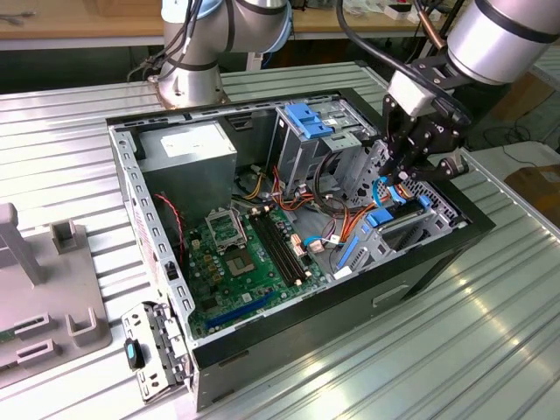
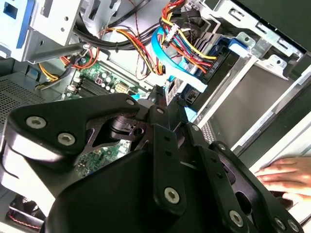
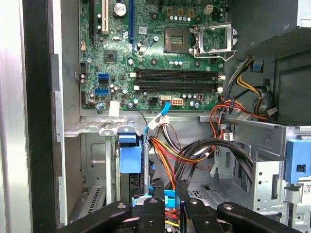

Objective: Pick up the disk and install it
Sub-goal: 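Insert the second disk wire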

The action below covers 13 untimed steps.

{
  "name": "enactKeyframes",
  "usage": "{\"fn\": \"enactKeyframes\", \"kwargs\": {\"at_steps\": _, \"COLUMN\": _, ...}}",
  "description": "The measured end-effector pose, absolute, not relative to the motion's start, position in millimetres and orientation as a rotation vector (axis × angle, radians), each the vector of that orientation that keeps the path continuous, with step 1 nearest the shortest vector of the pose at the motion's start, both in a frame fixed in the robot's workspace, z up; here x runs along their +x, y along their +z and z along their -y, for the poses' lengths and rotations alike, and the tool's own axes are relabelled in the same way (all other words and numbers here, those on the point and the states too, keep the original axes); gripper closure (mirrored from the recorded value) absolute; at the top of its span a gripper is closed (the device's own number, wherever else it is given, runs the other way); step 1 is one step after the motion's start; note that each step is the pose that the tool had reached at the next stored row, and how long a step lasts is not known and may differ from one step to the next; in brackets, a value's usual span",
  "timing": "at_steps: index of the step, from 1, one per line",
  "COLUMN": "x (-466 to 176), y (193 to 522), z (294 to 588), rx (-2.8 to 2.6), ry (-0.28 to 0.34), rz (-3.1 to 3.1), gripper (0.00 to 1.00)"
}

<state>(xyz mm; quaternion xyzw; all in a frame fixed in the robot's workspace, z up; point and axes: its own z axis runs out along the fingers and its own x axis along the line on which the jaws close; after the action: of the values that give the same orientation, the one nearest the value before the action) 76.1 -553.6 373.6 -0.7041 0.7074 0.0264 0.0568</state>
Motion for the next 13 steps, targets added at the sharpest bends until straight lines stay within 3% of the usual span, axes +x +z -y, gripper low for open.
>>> {"fn": "enactKeyframes", "kwargs": {"at_steps": 13, "x": 88, "y": 374, "z": 540, "rx": -2.138, "ry": 0.092, "rz": -2.157, "gripper": 0.76}}
